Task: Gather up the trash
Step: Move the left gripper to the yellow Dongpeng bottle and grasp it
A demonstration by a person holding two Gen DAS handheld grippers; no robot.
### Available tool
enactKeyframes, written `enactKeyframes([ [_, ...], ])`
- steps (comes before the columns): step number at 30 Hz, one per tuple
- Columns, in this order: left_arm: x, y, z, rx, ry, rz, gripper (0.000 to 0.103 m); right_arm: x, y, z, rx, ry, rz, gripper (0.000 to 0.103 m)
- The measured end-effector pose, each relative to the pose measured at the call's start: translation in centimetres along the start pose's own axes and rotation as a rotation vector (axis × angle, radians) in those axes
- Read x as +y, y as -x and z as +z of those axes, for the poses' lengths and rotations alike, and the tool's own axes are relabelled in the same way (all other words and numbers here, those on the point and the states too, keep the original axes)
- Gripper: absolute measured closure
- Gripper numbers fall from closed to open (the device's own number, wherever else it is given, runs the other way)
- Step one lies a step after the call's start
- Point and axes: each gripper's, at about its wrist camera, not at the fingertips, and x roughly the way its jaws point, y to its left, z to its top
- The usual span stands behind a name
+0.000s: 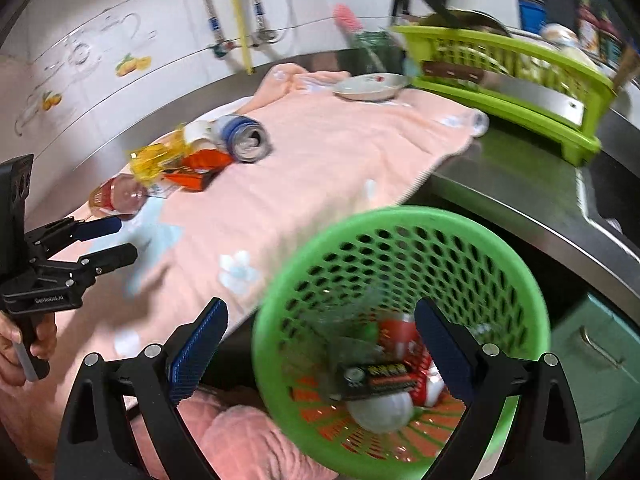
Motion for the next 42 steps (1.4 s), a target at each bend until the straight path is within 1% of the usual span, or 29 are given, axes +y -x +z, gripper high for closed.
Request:
enactKeyframes([
  [5,4.7,1.5,-0.5,0.009,0.114,0.07,0.029,2.7,-1.5,1.8,-0.002,0.046,0.045,0.012],
  [7,7.1,1.9,-0.4,0.033,0.194,0.105,0.029,3.8,-2.1,2.4,-0.004,0.06,0.067,0.012],
  [11,11.3,2.7,-0.3,0.056,0.357,0.15,0.026,5.7,-3.2,3.3,-0.002,0.09,0.106,0.012],
  [13,13.0,3.0,-0.3,0.057,0.405,0.184,0.026,6.5,-3.6,3.4,0.0,0.105,0.123,0.012],
  [15,14.7,3.1,0.0,0.066,0.461,0.214,0.023,7.2,-4.1,3.5,0.005,0.118,0.139,0.012],
  [18,16.9,3.0,0.1,0.085,0.567,0.229,0.02,8.1,-4.7,3.5,0.013,0.128,0.161,0.012],
  [19,18.0,2.8,0.2,0.092,0.628,0.235,0.02,8.2,-4.8,3.4,0.015,0.13,0.166,0.012],
  [24,21.6,1.9,0.6,0.099,0.855,0.216,0.018,8.9,-5.8,3.3,0.029,0.143,0.198,0.012],
  [28,22.8,0.9,1.5,0.104,0.955,0.254,0.016,9.1,-6.5,3.2,0.038,0.149,0.215,0.012],
  [33,24.0,-1.2,2.1,0.135,1.083,0.267,0.016,8.9,-7.0,3.3,0.038,0.145,0.237,0.012],
  [36,24.5,-2.2,2.2,0.152,1.135,0.282,0.016,8.7,-7.4,3.3,0.039,0.143,0.244,0.012],
  [38,24.8,-2.9,2.2,0.172,1.171,0.3,0.014,8.5,-7.6,3.3,0.044,0.14,0.244,0.012],
  [42,25.1,-3.7,2.1,0.188,1.207,0.34,0.014,8.1,-8.1,3.3,0.056,0.136,0.239,0.012],
])
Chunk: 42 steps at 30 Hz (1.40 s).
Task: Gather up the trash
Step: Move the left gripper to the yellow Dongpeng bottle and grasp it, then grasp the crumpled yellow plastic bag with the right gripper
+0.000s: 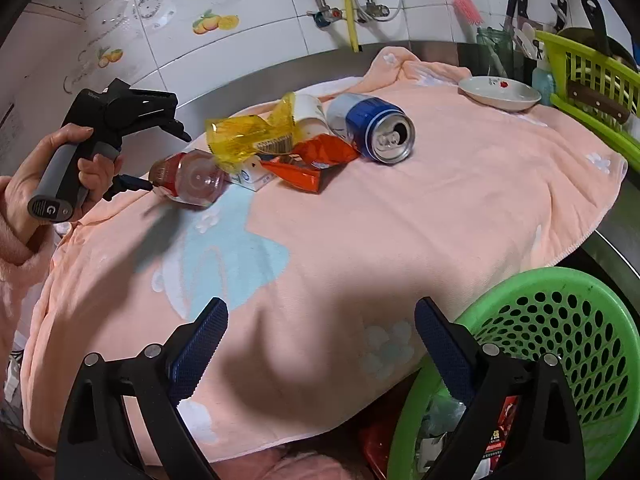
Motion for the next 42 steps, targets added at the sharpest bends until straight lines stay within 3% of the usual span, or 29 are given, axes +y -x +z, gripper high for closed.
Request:
enactKeyframes([
  [8,0.1,-2.1,0.0,0.04,0.037,0.072,0.014,0.0,-0.5,1.1,-0.001,0.017,-0.003,0.012],
  [16,0.4,-2.0,-0.2,0.021,-0.008,0.031,0.017,1.3,-1.4,4.0,-0.008,0.036,0.022,0.012],
  [24,1.0,-1.4,-0.6,0.034,-0.147,-0.047,0.022,3.3,-2.4,8.9,-0.036,0.016,0.095,0.012],
  [29,1.6,-0.6,-0.9,0.027,-0.26,-0.069,0.031,4.5,-3.7,12.1,-0.032,0.001,0.116,0.012],
  [37,2.1,0.0,-1.2,0.049,-0.387,-0.107,0.033,5.5,-7.1,16.8,0.046,-0.122,0.137,0.016],
  [42,2.3,0.3,-1.4,0.057,-0.449,-0.124,0.034,5.5,-8.9,18.7,0.114,-0.23,0.081,0.016],
])
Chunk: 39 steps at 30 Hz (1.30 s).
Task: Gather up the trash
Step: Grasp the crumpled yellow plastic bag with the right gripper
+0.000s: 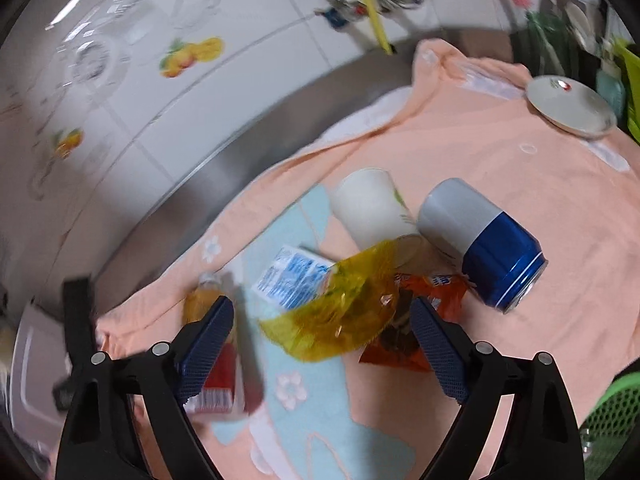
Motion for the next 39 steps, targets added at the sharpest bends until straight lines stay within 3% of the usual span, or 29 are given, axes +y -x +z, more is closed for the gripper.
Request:
enactKeyframes([
  [6,0.2,0.2,-0.5,0.007,-0.045,-0.023,0.034,0.0,-2.7,0.9,0.086,-0.112,-0.068,0.023],
  [13,0.0,0.4,-0.9,0.026,-0.095,-0.043,0.034,0.7,-4.8,0.5,0.131,-0.104,-0.183,0.031],
  [14,-0.1,0.4,-0.9,0.028,-0.098,-0.046,0.034,0.6,-4.9,0.4,0.131,-0.107,-0.188,0.037],
  [25,-0.3,0.3,-0.9,0.046,-0.113,-0.037,0.032,-1.1,-5.6,-0.3,0.138,-0.162,-0.126,0.038],
  [29,-0.2,0.3,-0.9,0.052,-0.103,-0.048,0.032,-1.3,-5.2,-0.7,0.119,-0.166,-0.104,0.049],
  [39,0.2,0.3,-1.1,0.052,-0.104,-0.069,0.033,-1.9,-2.6,-2.6,0.057,-0.179,-0.027,0.058],
])
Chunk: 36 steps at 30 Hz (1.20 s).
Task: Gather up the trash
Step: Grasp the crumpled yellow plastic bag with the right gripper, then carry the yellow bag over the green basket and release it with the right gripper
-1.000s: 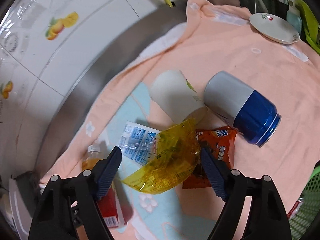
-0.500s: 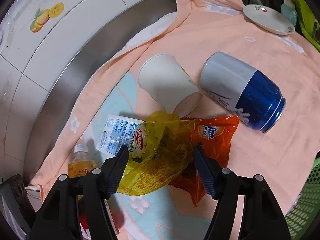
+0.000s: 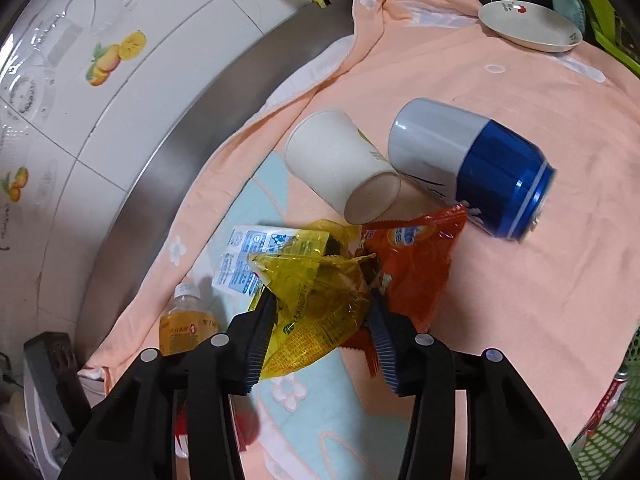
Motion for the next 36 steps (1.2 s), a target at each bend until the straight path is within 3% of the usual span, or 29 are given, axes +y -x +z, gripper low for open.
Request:
enactKeyframes([
  [7,0.0,0.0,-0.1,0.006,0.015,-0.003,0.032,-0.9,3.2,-1.4,-0.057,0.004,0.068,0.059],
  [14,0.1,-0.2,-0.3,0.015,0.046,-0.019,0.032,-2.8,9.4,-4.1,-0.162,0.07,0.055,0.059],
  [21,-0.9,-1.1,-1.1,0.036,0.055,-0.023,0.031,-7.7,14.2,-7.8,-0.242,0.069,-0.046,0.059],
  [24,-1.3,-1.5,-1.4,0.051,0.048,-0.023,0.031,-10.6,15.7,-9.8,-0.259,0.056,-0.128,0.059],
  [36,-4.5,-0.2,-2.8,0.0,-0.074,-0.027,0.034,-22.3,16.8,-15.2,-0.226,-0.086,-0.36,0.058],
])
